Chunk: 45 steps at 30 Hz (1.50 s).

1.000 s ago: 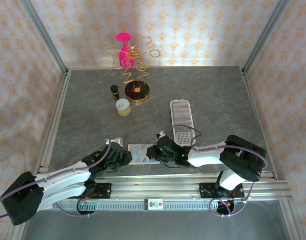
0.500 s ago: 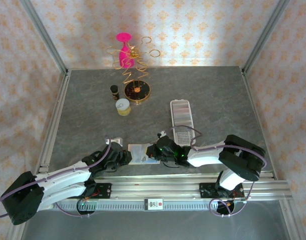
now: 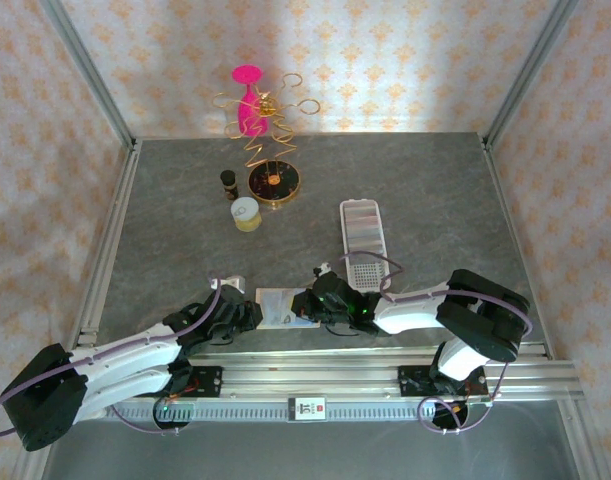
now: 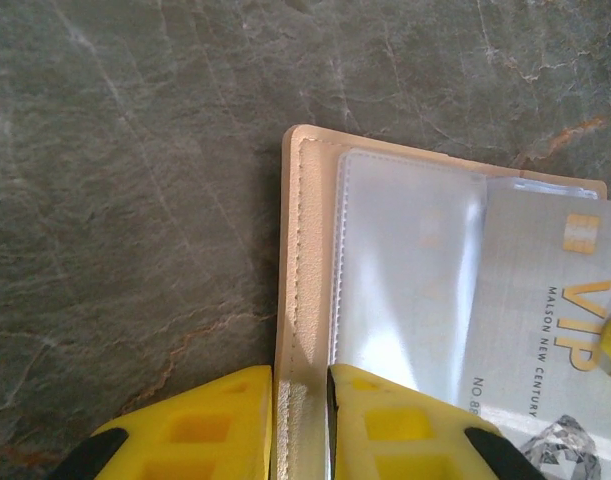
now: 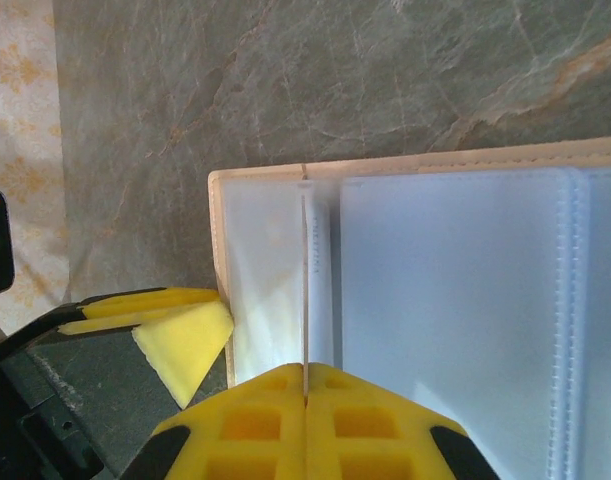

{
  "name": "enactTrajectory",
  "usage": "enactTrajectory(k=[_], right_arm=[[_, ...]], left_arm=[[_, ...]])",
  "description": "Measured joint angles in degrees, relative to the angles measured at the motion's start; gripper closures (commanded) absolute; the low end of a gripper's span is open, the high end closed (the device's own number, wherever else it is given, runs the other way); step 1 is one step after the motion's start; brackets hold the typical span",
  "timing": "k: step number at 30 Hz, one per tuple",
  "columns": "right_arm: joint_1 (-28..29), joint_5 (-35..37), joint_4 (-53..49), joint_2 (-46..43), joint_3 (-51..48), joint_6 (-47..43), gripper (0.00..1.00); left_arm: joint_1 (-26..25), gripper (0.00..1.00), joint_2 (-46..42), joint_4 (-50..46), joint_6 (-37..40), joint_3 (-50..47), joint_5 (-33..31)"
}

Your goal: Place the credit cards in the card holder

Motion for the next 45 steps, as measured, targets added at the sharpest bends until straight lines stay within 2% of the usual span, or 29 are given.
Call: enactTrajectory(k=[3,8,15,45], right_arm=[[0.04,-0.20,0.00,0.39,0.02,0.02,0.99],[0.04,-0.28,-0.02,1.18,0.37,0.24,0.90],[0.09,0.33,-1.49,1.81,1.18,0.46,0.89],[0.42,-0.28,-4.04,1.46,2.69,0.57,0.96]], left_arm=[[0.00,0.80,0.00,0.50,0.00,-0.20,-0.02],[0.00,0.81,-0.22,0.57,0.00,-0.22,-0.02],[0.00,0.81,-0.63,0.59,0.00,-0.52,0.00],[0.00,0.81,-1.33,0.66,-0.02,-1.07,0.20]])
